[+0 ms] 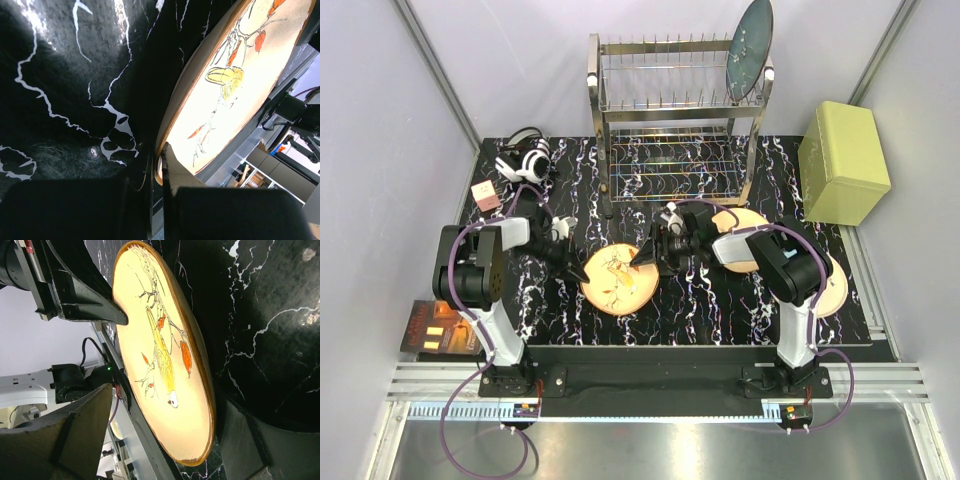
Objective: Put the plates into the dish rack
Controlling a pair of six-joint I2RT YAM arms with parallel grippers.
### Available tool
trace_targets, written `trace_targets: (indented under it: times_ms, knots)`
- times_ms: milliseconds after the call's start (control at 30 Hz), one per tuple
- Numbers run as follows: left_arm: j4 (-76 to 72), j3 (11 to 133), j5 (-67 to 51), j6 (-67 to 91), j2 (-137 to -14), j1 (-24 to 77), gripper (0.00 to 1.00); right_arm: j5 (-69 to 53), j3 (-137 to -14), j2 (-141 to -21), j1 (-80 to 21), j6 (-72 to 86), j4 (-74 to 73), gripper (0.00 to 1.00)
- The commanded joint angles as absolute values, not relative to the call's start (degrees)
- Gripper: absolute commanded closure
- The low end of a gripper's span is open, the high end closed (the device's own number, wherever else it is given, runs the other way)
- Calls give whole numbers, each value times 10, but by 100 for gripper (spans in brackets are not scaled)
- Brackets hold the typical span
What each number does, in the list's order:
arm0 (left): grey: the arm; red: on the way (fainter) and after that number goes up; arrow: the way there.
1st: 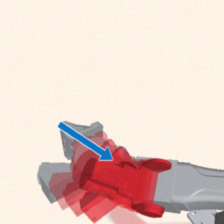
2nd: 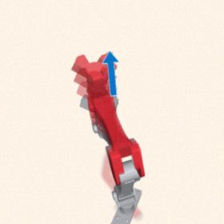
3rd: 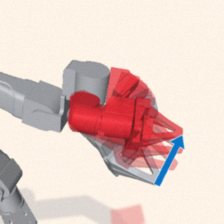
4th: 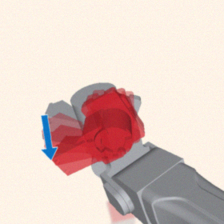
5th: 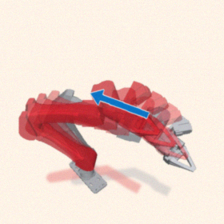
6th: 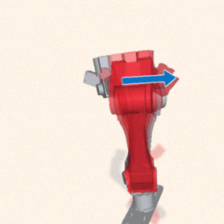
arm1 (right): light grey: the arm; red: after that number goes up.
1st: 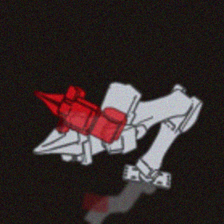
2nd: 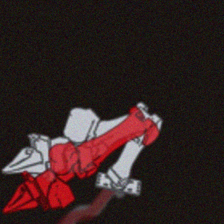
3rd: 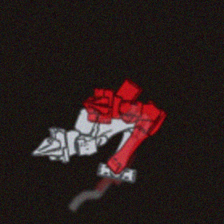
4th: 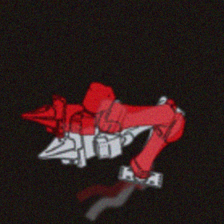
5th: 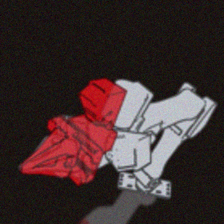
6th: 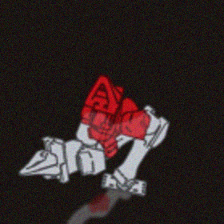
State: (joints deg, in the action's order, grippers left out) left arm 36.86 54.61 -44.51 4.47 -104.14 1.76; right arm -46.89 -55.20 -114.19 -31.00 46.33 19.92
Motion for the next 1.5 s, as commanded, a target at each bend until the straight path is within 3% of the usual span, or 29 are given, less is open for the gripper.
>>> trace_targets:
  times_ms: [0, 400, 433, 667, 900, 1000, 1133, 1167, 1267, 1300, 1333, 1467]
  knots:
    - [351, 560, -418, 39, -1055, 43, 100, -454, -547, -1116, -336, 458, 230, 16]
    - [272, 515, -642, 15, -1031, 30, 100, -454, -538, -1171, -349, 458, 230, 16]
    - [273, 513, -643, 16, -1031, 27, 100, -697, -536, -1166, -350, 464, 294, 63]
    - [285, 527, -649, 4, -1029, 23, 100, -688, -555, -1115, -349, 276, 60, 66]
    - [293, 529, -650, 4, -1029, 31, 100, -659, -544, -1133, -349, 406, 222, 61]
    - [294, 529, -646, 6, -1022, 33, 100, -657, -561, -1145, -349, 441, 249, 68]
    - [298, 530, -643, 10, -1016, 33, 100, -639, -582, -1128, -349, 409, 205, 90]
    - [298, 530, -642, 12, -1015, 33, 100, -633, -584, -1125, -349, 402, 192, 100]
    - [311, 535, -632, 11, -1004, 33, 100, -618, -599, -1107, -342, 373, 140, 100]
    - [318, 540, -620, 8, -993, 32, 96, -614, -605, -1099, -338, 361, 121, 100]
    - [332, 542, -614, 4, -986, 29, 85, -601, -619, -1079, -330, 323, 69, 100]
    - [351, 548, -597, -18, -944, 8, 61, -549, -675, -1028, -316, 151, -141, 100]
